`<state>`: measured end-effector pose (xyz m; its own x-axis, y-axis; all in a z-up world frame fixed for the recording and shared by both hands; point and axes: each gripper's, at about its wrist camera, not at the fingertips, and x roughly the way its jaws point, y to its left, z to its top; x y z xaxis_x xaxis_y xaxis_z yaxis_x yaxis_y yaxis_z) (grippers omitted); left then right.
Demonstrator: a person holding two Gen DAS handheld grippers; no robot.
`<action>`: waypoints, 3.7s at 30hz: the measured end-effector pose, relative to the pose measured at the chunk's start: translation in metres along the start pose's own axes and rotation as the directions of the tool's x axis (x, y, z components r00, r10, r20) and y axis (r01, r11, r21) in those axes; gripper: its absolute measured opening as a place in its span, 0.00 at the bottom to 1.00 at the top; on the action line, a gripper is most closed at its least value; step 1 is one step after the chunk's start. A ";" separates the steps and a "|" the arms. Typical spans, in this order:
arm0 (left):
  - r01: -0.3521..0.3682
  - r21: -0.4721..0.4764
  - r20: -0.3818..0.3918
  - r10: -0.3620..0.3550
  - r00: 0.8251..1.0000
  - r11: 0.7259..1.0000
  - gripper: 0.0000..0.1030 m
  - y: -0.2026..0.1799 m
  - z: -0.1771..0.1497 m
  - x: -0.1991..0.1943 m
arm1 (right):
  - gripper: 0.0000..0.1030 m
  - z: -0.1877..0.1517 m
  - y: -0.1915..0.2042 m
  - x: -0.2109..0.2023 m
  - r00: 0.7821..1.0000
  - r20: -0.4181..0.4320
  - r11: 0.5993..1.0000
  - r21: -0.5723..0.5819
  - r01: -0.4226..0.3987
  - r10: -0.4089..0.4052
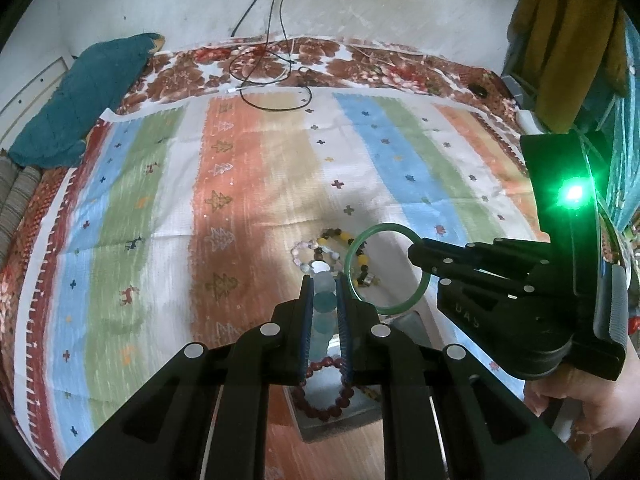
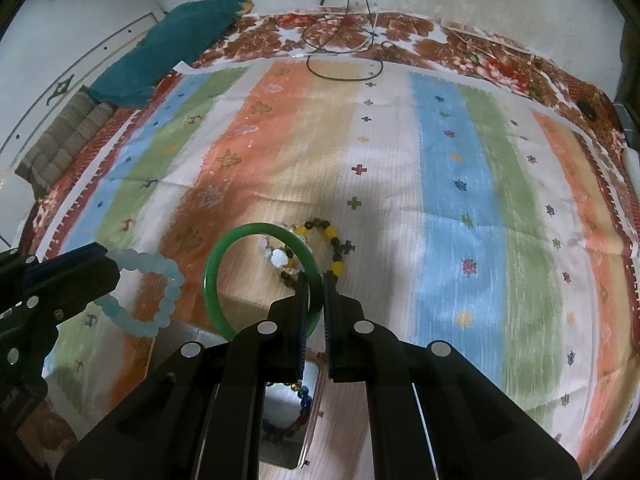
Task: Organize jewelry
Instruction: 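Lift both held bracelets and carry them over the silver tin, then open both grippers to drop the bracelets into the tin, then move both grippers toward the white-and-yellow bead bracelet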
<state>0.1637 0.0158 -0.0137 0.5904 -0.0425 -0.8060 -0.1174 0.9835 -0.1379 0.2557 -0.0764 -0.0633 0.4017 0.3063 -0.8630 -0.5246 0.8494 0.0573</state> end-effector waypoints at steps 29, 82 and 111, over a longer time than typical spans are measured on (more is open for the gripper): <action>0.020 0.001 0.005 -0.020 1.000 1.000 0.11 -0.008 -0.039 -0.022 | 0.08 -0.043 0.015 -0.027 1.000 -0.007 1.000 -0.016 -0.024 0.023; -0.109 -0.097 -0.188 0.089 0.978 0.989 0.60 0.052 0.013 0.106 | 0.60 0.012 -0.033 0.075 0.989 -0.147 0.995 0.099 0.008 0.007; -0.046 -0.065 -0.273 0.026 0.962 0.997 0.59 0.056 0.032 0.180 | 0.55 0.028 -0.040 0.137 0.968 -0.250 0.997 0.069 0.042 -0.023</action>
<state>0.2889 0.0692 -0.1486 0.3467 -0.0631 -0.9359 -0.1963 0.9708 -0.1382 0.3529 -0.0563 -0.1701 0.2133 0.1695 -0.9622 -0.4543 0.8891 0.0559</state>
